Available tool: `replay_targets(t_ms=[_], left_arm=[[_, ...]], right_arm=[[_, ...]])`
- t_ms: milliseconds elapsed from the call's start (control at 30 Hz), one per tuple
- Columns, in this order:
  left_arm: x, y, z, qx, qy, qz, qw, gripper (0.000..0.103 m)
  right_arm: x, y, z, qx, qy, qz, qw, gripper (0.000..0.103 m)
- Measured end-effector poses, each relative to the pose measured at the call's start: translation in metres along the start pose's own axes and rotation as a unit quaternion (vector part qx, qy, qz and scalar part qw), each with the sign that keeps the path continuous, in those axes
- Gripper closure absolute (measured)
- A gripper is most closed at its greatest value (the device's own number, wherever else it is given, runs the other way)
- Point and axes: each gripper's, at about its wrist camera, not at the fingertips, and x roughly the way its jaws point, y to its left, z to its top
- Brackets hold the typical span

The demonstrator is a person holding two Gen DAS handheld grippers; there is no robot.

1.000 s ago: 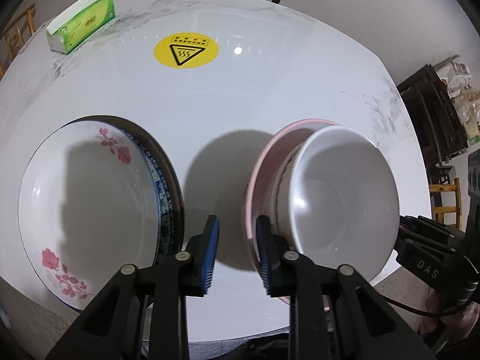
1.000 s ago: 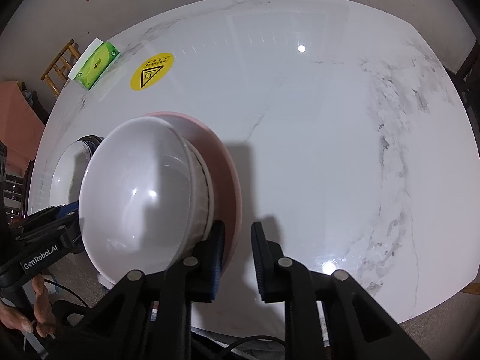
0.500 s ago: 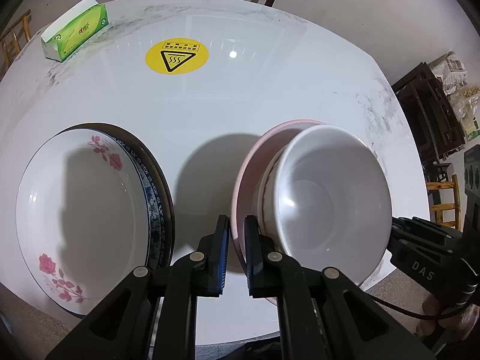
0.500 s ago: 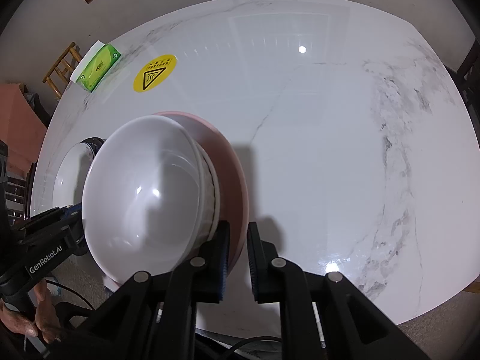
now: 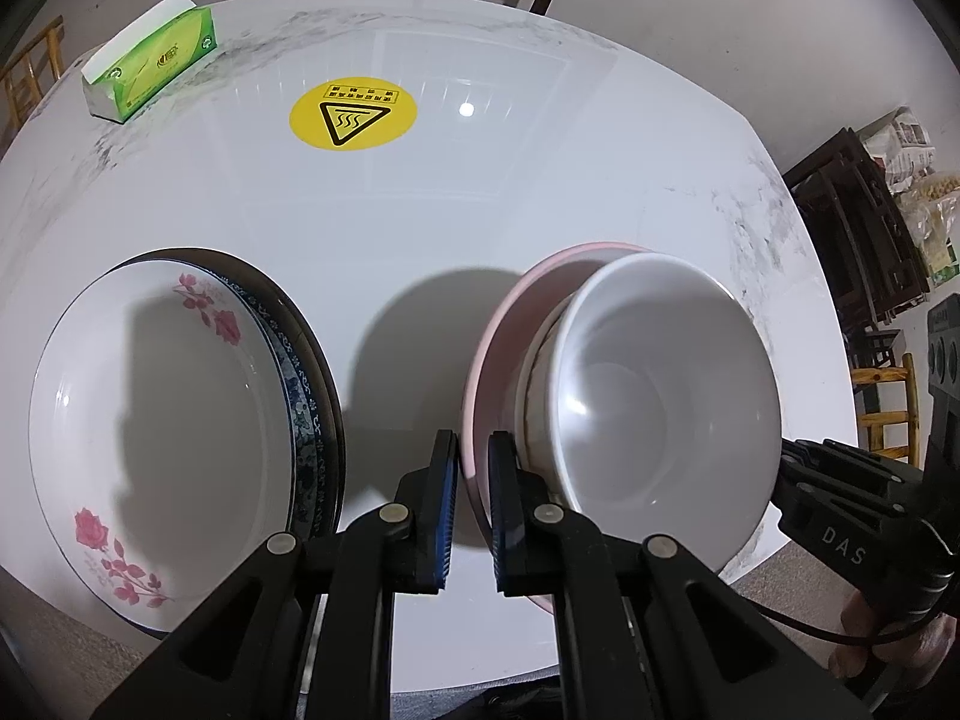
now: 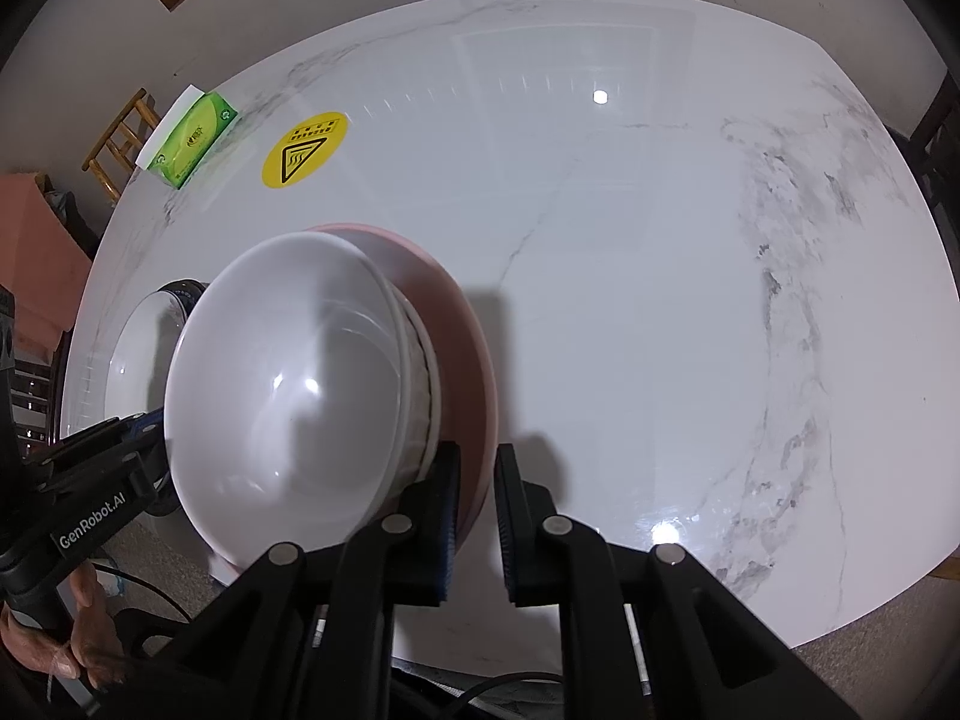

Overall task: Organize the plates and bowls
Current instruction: 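Lift the pink bowl with nested bowls and carry it over the plate stack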

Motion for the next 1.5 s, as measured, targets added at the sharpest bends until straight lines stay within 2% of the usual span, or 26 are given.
replay_targets(t_ms=[800,1033,1500], left_arm=[[-0.023,0.005,0.006,-0.003,-0.018,-0.003,0.9998,0.097],[-0.045,0.021,0.008,-0.01,-0.033,0.005,0.9994,0.097],[-0.079,0.07,0.001,-0.046,-0.051,0.03,0.9972,0.097]], right_arm=[[-0.015,0.014,0.008,-0.014,-0.01,-0.007,1.0,0.091],[-0.026,0.033,0.015,-0.031,-0.016,0.0,0.999,0.091],[-0.024,0.096,0.026,-0.082,-0.012,0.015,0.996,0.091]])
